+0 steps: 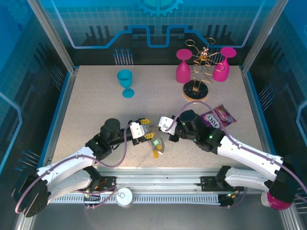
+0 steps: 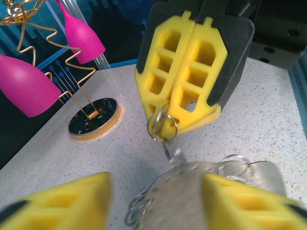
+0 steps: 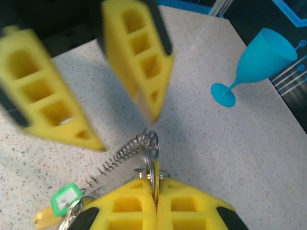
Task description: Put the keys on the keyring
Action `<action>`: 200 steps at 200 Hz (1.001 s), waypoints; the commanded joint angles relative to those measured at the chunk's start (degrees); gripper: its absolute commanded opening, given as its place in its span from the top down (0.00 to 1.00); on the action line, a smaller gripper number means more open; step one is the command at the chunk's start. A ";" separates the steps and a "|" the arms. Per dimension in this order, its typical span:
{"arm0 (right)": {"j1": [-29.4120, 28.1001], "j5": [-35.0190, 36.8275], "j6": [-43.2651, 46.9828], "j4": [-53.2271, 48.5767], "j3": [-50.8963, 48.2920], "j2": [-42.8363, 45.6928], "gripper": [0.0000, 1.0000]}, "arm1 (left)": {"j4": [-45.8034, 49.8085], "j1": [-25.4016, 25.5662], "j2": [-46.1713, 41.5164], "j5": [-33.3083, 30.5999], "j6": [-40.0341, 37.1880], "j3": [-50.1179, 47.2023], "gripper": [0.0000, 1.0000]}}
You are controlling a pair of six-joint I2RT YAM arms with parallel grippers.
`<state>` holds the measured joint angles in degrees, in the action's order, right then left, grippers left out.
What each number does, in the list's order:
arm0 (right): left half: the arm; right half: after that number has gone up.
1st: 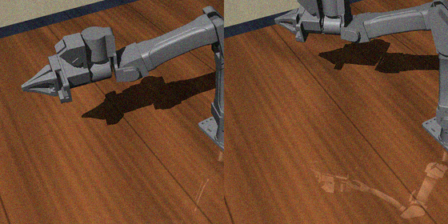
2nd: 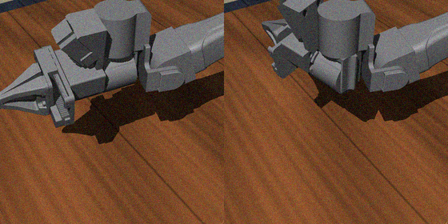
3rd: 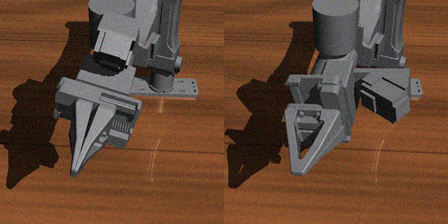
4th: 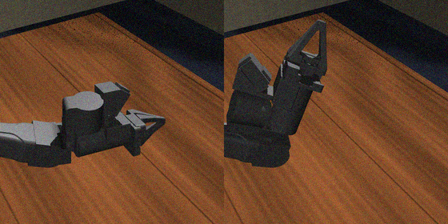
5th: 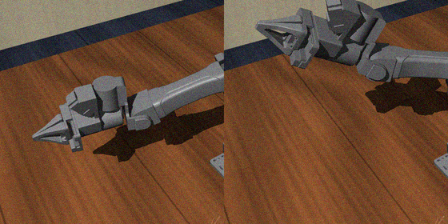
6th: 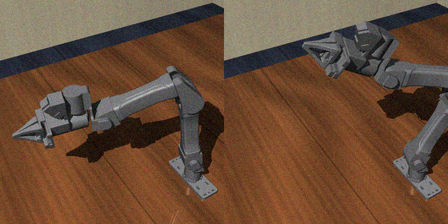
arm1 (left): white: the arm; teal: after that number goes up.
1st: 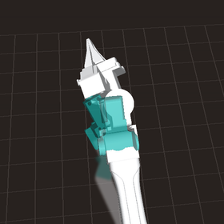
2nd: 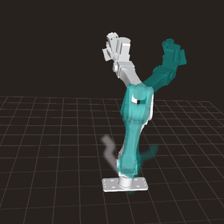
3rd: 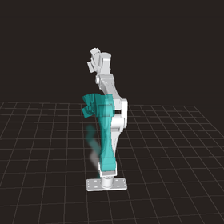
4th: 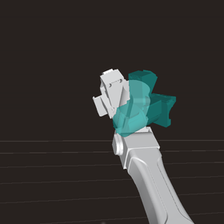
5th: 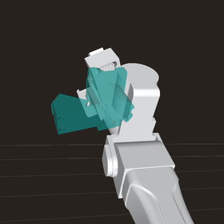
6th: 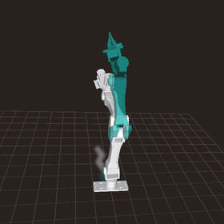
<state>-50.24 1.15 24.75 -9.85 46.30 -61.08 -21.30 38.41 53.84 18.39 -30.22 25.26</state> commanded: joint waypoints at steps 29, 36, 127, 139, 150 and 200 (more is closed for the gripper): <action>-0.37 3.47 3.49 -2.65 7.11 -3.10 1.00 | -1.30 -0.11 -4.62 -4.86 2.43 1.19 0.07; -0.34 3.55 3.63 -2.87 8.11 -4.29 1.00 | -1.99 -0.13 -6.15 -7.10 4.17 1.14 0.03; -1.91 -6.69 0.56 10.80 25.37 -24.17 1.00 | -8.13 -6.15 -16.85 -55.07 18.38 -1.63 0.01; -1.05 -8.52 -1.19 13.30 25.31 -26.21 1.00 | -6.30 -8.75 -17.98 -55.18 22.57 -1.99 0.01; -0.25 -9.82 -1.89 14.65 24.12 -27.57 1.00 | -4.06 -10.74 -18.60 -54.47 26.02 -2.05 0.01; 4.86 -8.11 3.10 10.09 11.44 -25.68 1.00 | -0.21 -13.41 -15.70 -53.73 28.82 -1.85 0.01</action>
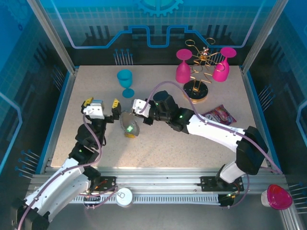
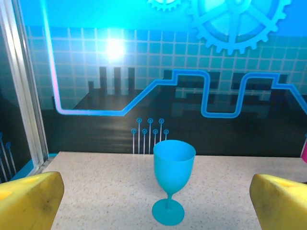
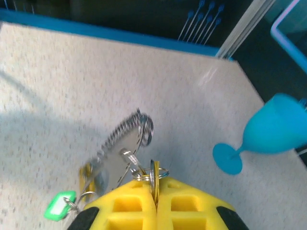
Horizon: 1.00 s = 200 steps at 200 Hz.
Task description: Put the keys on the keyring
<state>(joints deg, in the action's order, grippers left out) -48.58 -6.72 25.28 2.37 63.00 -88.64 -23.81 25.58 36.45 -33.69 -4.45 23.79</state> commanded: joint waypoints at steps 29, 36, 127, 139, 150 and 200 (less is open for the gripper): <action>6.42 5.05 7.56 -10.82 -10.61 3.86 1.00 | 2.65 -0.71 4.51 -1.70 3.31 -0.75 0.01; 6.56 7.31 8.83 -13.18 -11.23 4.06 1.00 | 2.59 -0.79 5.00 -1.90 3.28 -0.90 0.01; 8.49 30.36 11.46 -26.91 -16.36 1.63 0.89 | -2.56 -1.08 11.59 -5.08 -3.32 -4.84 0.01; 9.22 32.25 11.56 -28.45 -16.63 1.82 0.80 | -2.81 -1.29 12.37 -5.24 -3.80 -4.89 0.01; 10.09 33.63 11.33 -29.07 -16.80 2.15 0.73 | -2.97 -1.36 13.07 -5.33 -4.09 -4.98 0.01; 16.25 34.76 6.42 -25.74 -16.48 7.10 0.58 | -6.07 -1.54 17.91 -4.36 -6.45 -5.51 0.01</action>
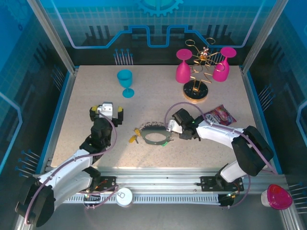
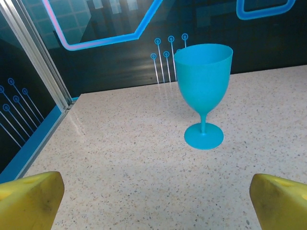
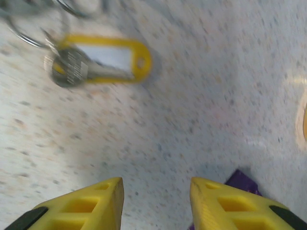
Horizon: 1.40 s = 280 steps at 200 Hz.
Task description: Put the keys on the keyring
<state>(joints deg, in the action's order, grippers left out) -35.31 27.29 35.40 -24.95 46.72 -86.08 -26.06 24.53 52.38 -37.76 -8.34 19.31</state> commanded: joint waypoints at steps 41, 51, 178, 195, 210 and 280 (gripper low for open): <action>17.98 -24.65 -24.46 31.81 -13.20 20.60 0.51 | -8.31 -2.61 8.06 4.76 -2.04 -1.16 0.01; 22.28 -27.44 -28.62 41.54 -17.96 21.92 0.50 | -10.41 -3.27 9.83 5.16 -2.01 -1.37 0.01; 33.08 -34.57 -32.42 83.99 -28.95 -1.41 0.42 | -54.19 -12.82 38.73 12.38 0.32 -8.76 0.01; 33.20 -33.20 -33.24 80.00 -26.60 -1.65 0.41 | -53.79 -14.13 38.97 15.41 1.66 -9.08 0.01; 33.54 -32.69 -33.92 79.98 -26.30 -1.83 0.42 | -52.99 -15.52 41.08 18.34 1.52 -7.44 0.01; 35.09 -31.25 -36.43 81.39 -26.92 -1.98 0.39 | -39.31 -17.42 38.11 16.22 5.17 -2.28 0.01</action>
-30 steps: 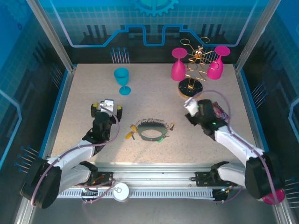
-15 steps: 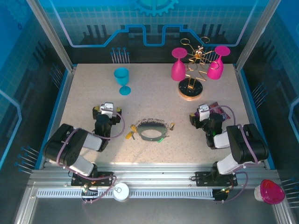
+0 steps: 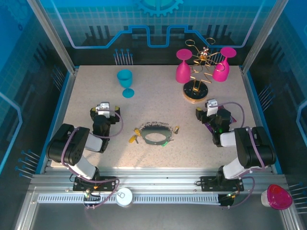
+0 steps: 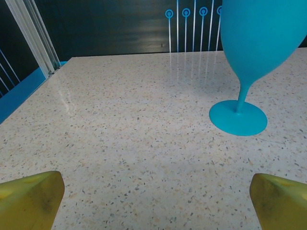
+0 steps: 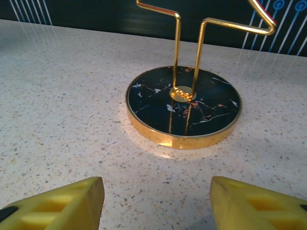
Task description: Put the keys on the keyring
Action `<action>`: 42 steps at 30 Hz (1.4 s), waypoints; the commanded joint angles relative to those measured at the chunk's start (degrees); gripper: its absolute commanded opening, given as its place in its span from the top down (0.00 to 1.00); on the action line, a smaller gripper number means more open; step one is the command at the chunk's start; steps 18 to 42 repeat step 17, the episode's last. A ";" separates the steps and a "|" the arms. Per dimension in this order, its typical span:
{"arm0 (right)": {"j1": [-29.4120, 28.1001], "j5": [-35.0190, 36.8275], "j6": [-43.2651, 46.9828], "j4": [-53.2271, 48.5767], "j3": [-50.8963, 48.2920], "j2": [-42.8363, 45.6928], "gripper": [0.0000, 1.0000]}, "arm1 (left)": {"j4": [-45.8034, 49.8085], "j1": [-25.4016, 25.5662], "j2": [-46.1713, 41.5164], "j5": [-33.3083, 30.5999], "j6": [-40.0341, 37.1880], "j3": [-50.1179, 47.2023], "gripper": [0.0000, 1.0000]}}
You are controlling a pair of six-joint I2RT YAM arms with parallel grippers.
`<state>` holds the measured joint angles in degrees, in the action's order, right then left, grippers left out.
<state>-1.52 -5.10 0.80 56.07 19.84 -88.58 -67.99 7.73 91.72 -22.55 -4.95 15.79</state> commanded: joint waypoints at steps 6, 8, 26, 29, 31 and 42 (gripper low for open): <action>1.44 1.41 -2.20 -1.15 0.68 0.59 0.39 | 2.79 -0.63 -1.17 1.10 1.79 1.29 0.01; 1.50 1.32 -2.20 -1.34 0.80 0.60 0.39 | 6.93 -1.40 -1.60 2.33 2.70 3.16 0.01; 1.60 1.24 -2.45 -1.97 1.16 0.52 0.38 | 14.14 -6.23 -2.61 12.05 5.57 5.83 0.01; 1.60 1.24 -2.45 -1.97 1.16 0.52 0.38 | 14.14 -6.23 -2.61 12.05 5.57 5.83 0.01; 1.60 1.24 -2.45 -1.97 1.16 0.52 0.38 | 14.14 -6.23 -2.61 12.05 5.57 5.83 0.01; 1.60 1.24 -2.45 -1.97 1.16 0.52 0.38 | 14.14 -6.23 -2.61 12.05 5.57 5.83 0.01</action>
